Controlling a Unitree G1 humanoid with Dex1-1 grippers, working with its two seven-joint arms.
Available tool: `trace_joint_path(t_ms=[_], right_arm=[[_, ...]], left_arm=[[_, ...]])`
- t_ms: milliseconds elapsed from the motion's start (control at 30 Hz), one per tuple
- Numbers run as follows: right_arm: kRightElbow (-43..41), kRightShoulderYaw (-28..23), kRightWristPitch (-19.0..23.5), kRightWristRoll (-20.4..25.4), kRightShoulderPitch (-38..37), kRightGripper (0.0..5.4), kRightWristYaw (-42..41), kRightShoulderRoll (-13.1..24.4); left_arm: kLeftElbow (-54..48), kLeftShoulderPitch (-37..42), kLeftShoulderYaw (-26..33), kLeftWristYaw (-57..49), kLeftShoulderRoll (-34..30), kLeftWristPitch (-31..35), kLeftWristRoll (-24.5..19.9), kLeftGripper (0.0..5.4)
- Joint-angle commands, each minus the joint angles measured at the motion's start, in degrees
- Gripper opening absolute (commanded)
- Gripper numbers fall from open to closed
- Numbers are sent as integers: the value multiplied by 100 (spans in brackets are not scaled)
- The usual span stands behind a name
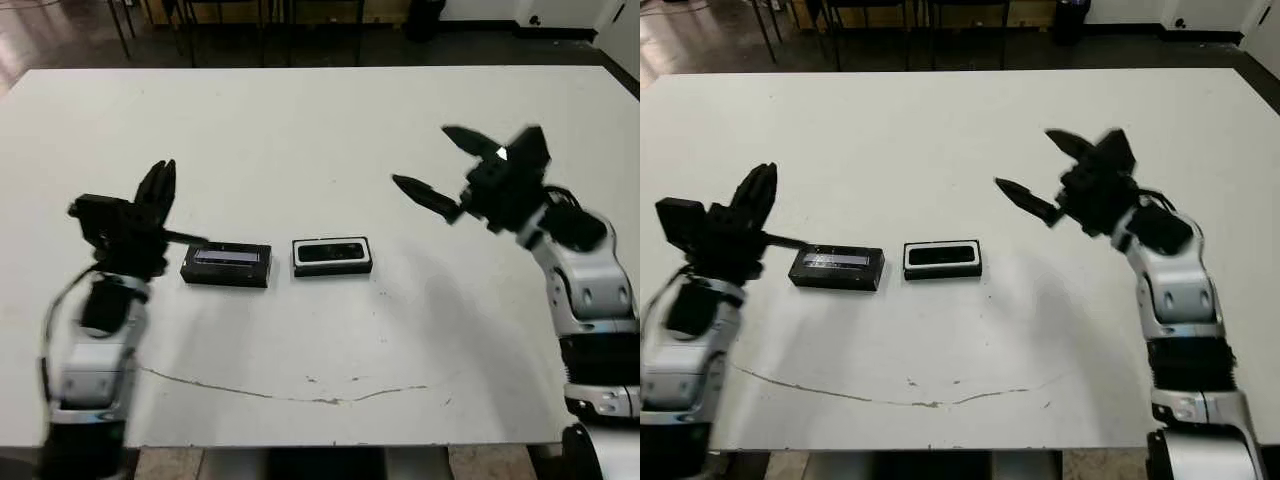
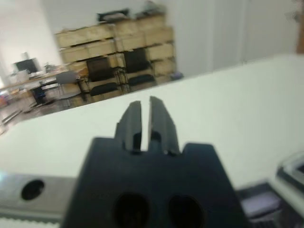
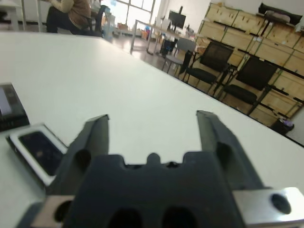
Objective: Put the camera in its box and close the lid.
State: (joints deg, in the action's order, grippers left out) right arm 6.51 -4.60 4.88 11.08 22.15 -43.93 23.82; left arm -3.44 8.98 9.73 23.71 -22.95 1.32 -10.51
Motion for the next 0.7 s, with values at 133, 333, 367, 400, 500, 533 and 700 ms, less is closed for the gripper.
trace_joint_path(t_ms=[133,333,367,400,500,533,700], right_arm=[[107,-158,108,361,-365,185,-113,187],[344,-120,-72,314,-433,44,-68,235],[360,-119,-64,307,-433,22,-44,238],[377,-118,-59,305,-433,3,-28,239],[418,-123,-65,290,-454,0,8,257],[440,-129,-90,293,-462,0,11,264],[531,-165,-186,275,-489,0,67,292]], left_arm=[[1158,872,-226,1977,-1269,473,-333,37],[2409,1987,-1049,3736,-1824,620,-91,181],[2618,2147,-1144,3989,-1810,541,-86,203],[2842,2311,-1243,4262,-1792,412,-67,224],[3483,2767,-1536,5041,-1685,-273,58,296],[3670,2908,-1628,5263,-1636,-450,95,321],[4002,3290,-2059,5772,-1516,-1176,480,436]])
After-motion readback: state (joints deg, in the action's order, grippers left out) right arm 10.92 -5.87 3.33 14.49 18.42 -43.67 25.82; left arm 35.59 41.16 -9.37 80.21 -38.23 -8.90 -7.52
